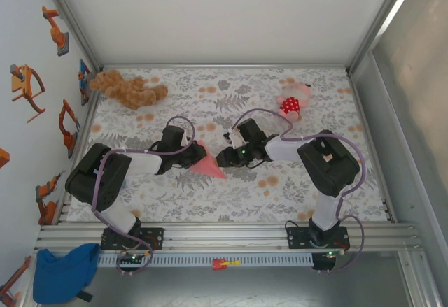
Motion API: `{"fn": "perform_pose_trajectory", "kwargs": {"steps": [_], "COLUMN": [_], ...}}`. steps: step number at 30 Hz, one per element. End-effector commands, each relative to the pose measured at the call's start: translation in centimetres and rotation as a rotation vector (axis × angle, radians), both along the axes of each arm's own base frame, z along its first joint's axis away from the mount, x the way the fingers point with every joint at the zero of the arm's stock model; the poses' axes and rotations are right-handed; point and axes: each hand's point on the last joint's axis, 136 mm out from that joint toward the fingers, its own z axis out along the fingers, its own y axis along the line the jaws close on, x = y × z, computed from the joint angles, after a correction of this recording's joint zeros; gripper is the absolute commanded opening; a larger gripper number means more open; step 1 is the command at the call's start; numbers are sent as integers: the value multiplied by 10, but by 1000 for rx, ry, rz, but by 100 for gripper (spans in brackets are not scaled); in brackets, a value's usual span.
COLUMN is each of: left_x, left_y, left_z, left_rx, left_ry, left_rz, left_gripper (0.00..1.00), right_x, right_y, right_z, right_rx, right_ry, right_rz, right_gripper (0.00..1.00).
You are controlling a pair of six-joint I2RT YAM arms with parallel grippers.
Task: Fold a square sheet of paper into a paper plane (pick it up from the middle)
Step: Fourth fold the wing at the center of the table.
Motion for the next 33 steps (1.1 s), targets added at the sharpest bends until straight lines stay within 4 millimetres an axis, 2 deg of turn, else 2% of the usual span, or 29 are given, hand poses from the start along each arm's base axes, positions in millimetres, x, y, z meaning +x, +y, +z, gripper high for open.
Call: {"fn": "perform_pose_trajectory", "kwargs": {"steps": [1, 8, 19, 33], "left_x": [3, 4, 4, 4], "left_y": [-2, -4, -3, -5], "left_z": [0, -1, -3, -9], "left_rx": [2, -1, 4, 0], "left_ry": [5, 11, 14, 28], "left_rz": [-12, -13, -12, -15], "left_gripper": [10, 10, 10, 9], "right_x": [-8, -13, -17, -30], "right_y": [1, -1, -11, -21], "right_z": [-6, -19, -40, -61], "right_rx": [-16, -61, -147, -262], "right_ry": [2, 10, 42, 58], "right_rz": [40, 61, 54, 88], "right_gripper": [42, 45, 30, 24]}}
